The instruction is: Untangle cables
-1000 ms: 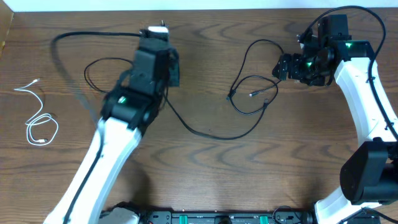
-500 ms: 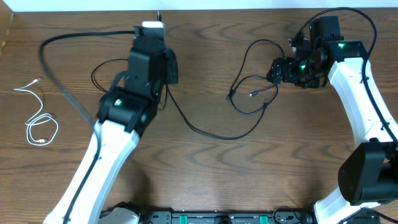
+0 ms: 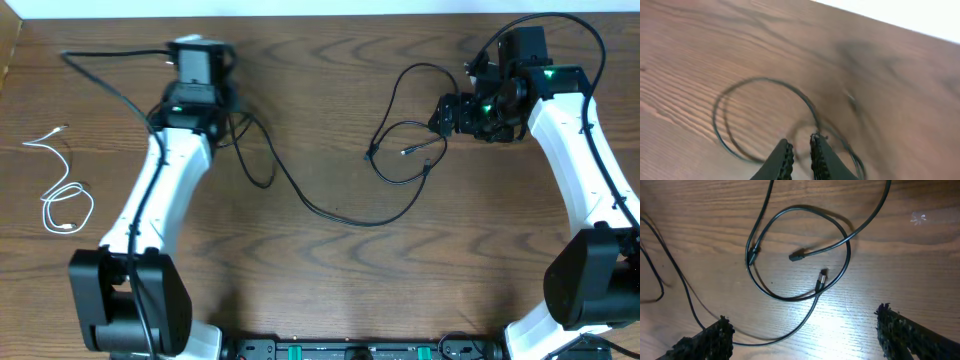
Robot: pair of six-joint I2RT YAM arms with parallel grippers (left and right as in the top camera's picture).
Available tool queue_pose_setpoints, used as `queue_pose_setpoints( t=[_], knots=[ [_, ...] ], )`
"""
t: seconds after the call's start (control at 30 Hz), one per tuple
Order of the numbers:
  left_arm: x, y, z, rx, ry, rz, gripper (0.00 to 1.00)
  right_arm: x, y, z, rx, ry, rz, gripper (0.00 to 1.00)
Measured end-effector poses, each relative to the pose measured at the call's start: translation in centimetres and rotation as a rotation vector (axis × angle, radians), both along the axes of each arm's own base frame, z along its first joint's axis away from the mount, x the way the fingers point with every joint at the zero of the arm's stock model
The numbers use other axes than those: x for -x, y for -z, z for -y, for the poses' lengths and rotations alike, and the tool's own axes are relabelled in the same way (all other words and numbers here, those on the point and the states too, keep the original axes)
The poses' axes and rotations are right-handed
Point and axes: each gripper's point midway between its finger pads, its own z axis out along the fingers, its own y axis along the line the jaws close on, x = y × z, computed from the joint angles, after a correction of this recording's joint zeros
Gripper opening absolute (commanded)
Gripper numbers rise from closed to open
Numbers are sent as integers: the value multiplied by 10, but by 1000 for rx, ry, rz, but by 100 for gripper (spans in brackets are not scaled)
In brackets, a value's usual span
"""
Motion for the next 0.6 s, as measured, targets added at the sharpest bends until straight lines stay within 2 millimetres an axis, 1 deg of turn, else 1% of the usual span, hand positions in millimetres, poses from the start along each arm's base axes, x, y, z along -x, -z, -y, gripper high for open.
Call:
queue_pose_setpoints(
  t=[0.07,0.13,0.2,0.27,0.3,0.33,0.37,0.47,0.53,0.6],
  knots=[
    [-4,2,-19,4,-47,15,17,0,0,0,0,0,0,90],
    [-5,13,-37,4,-87,-2,17,0,0,0,0,0,0,90],
    [-3,31,-52,4,-121,-42,17,0,0,0,0,0,0,90],
    [3,53,-63,8,-148,-109,17,0,0,0,0,0,-1,90],
    [8,65,-68,11,-161,-148,22,0,0,0,0,0,0,90],
    [11,73,-71,12,-169,-176,30,0,0,0,0,0,0,90],
    [14,79,-72,13,-170,-198,36,0,0,0,0,0,1,90],
    [18,81,-66,30,-140,-223,44,-2,-1,0,-1,0,8,90],
    [18,73,-55,51,-98,-215,48,-3,-1,0,-1,0,11,90],
    [18,59,-42,63,-63,-190,50,-3,-1,0,0,0,11,90]
  ],
)
